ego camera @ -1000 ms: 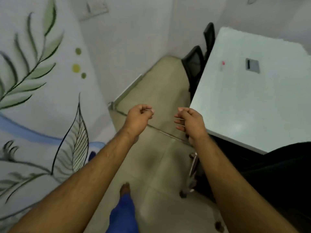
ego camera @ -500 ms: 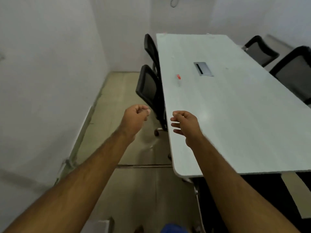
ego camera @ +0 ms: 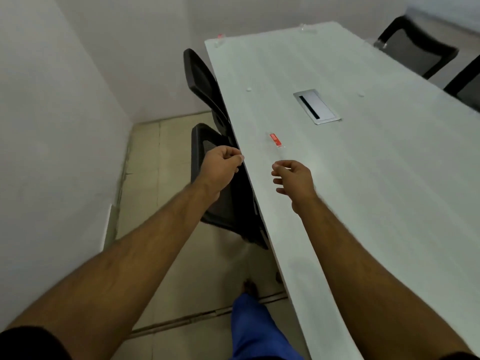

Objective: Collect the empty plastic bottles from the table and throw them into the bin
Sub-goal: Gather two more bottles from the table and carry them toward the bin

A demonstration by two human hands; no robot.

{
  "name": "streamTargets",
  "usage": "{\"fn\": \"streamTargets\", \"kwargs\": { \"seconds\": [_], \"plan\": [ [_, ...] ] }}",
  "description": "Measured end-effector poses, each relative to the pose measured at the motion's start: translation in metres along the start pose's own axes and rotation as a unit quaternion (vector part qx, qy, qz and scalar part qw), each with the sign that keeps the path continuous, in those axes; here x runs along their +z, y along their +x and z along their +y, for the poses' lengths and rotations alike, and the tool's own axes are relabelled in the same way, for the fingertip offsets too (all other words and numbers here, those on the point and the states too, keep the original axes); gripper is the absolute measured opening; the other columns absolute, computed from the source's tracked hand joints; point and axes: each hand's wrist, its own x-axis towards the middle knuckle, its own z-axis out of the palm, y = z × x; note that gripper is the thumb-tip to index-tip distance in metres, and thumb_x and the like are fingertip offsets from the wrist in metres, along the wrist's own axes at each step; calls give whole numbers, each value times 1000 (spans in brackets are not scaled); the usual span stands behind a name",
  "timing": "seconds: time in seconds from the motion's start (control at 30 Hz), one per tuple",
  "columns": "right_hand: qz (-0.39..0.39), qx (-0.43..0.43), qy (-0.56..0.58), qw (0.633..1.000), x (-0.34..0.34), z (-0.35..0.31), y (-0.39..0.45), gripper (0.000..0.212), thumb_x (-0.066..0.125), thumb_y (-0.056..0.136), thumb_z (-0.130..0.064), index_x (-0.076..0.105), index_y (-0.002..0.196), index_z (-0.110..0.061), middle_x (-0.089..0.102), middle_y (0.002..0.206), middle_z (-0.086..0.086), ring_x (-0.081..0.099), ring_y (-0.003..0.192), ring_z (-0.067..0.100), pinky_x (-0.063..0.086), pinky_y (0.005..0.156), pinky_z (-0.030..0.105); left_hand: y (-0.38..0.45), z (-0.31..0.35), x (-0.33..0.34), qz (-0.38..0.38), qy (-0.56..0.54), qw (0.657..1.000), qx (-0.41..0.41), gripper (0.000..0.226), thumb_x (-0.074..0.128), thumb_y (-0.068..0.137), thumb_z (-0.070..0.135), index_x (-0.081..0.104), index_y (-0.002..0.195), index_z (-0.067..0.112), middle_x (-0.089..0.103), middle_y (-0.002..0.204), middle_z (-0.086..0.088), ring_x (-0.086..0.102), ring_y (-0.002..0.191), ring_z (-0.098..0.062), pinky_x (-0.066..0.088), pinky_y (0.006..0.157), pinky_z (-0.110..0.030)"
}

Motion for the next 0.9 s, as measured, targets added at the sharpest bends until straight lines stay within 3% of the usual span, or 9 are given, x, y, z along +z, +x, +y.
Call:
{"fn": "streamTargets", "kwargs": {
  "seconds": [0.17,0.37,0.5,0.63,0.8,0.9],
  "plan": [
    [78,-1,-97,992,30,-8,116,33,73,84,-39,68,110,-20,73,102,1,69,90,20,59,86,40,132,2,8,-36,35,998,-36,21,63,93,17,66,111,6,69,99,-9,61,82,-15,46,60,-19],
    [129,-27,-233,963,53,3,212,41,71,86,-34,67,124,-17,71,117,1,66,105,21,45,84,26,243,-13,19,-107,52,991,-56,20,65,92,20,66,110,11,66,96,-6,61,82,-15,47,66,-24],
    [161,15,-308,937,73,25,268,59,75,81,-37,61,136,-18,67,131,7,62,118,29,50,99,40,316,-34,30,-156,55,984,-70,23,65,92,20,67,113,10,67,99,-7,61,81,-13,48,67,-24],
    [174,90,-389,900,98,33,299,61,68,82,-32,53,141,-22,66,126,10,61,115,35,52,95,45,382,-49,33,-217,51,972,-70,21,65,92,18,67,111,9,65,96,-5,60,78,-13,46,63,-23],
    [275,107,-316,902,154,1,317,61,70,83,-42,52,138,-21,68,123,5,65,108,29,51,89,38,458,-50,10,-283,44,955,-77,14,66,91,20,66,104,15,66,94,-4,60,78,-15,47,67,-27],
    [298,93,-270,911,187,-30,334,65,73,83,-45,49,138,-20,67,125,4,67,106,26,52,89,35,503,-41,0,-279,53,956,-73,9,67,88,21,66,97,17,68,99,-9,61,82,-19,48,71,-29]
  ]
}}
